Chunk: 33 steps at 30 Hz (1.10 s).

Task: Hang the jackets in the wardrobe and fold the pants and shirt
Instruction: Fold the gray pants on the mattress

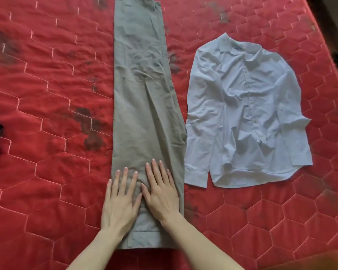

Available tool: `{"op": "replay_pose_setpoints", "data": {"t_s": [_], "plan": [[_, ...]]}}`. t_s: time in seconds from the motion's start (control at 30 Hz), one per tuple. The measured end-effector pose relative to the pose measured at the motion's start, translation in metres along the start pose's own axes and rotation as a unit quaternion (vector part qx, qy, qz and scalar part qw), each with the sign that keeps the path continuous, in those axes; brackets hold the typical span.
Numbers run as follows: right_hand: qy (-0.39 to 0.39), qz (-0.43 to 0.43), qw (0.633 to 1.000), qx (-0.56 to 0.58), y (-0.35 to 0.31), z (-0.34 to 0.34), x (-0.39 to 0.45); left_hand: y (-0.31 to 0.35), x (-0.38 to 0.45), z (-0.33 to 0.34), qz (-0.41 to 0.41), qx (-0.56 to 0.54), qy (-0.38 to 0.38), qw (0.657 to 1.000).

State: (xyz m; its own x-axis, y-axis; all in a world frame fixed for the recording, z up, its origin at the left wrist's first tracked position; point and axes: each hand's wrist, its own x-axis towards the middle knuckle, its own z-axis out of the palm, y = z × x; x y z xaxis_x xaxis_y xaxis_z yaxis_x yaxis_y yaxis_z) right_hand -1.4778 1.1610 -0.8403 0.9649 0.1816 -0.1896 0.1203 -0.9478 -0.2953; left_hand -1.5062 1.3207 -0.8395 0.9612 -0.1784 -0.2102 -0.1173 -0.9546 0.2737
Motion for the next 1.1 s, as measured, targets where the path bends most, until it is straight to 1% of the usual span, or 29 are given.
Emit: {"op": "replay_pose_setpoints", "data": {"t_s": [0.07,0.17,0.27,0.37,0.5,0.63,0.77,0.87,0.97,1.03,1.1], "plan": [[0.016,0.02,1.0,-0.004,0.006,0.002,-0.005,-0.014,-0.002,0.007,0.027,0.008,0.004,1.0],[0.027,0.076,0.997,-0.013,0.015,0.003,-0.019,-0.026,-0.003,0.008,0.068,0.034,-0.002,0.997],[0.019,0.106,0.994,-0.021,0.018,0.0,-0.026,-0.019,-0.004,0.003,0.061,0.045,-0.005,0.997],[0.011,0.1,0.995,-0.029,0.014,-0.006,-0.023,0.0,-0.004,-0.004,0.038,0.033,0.005,0.999],[0.033,0.012,0.998,-0.053,0.016,-0.006,-0.028,0.025,-0.002,-0.005,0.07,-0.007,-0.001,0.998],[0.023,0.001,0.999,-0.034,0.036,0.002,-0.042,0.012,-0.005,0.006,0.113,-0.017,-0.009,0.993],[0.01,-0.055,0.998,0.001,0.058,0.005,-0.054,-0.022,-0.008,0.01,0.234,0.003,-0.032,0.972],[-0.031,-0.118,0.992,-0.003,0.074,-0.002,-0.054,-0.045,-0.005,0.003,0.309,0.03,-0.056,0.949],[-0.09,-0.217,0.971,-0.048,0.098,-0.017,-0.049,-0.071,0.001,-0.009,0.379,0.06,-0.09,0.919],[-0.129,-0.288,0.947,-0.065,0.118,-0.032,-0.042,-0.09,0.009,-0.02,0.42,0.079,-0.121,0.896],[-0.168,-0.34,0.923,-0.063,0.135,-0.048,-0.03,-0.104,0.017,-0.03,0.441,0.098,-0.136,0.882]]}}
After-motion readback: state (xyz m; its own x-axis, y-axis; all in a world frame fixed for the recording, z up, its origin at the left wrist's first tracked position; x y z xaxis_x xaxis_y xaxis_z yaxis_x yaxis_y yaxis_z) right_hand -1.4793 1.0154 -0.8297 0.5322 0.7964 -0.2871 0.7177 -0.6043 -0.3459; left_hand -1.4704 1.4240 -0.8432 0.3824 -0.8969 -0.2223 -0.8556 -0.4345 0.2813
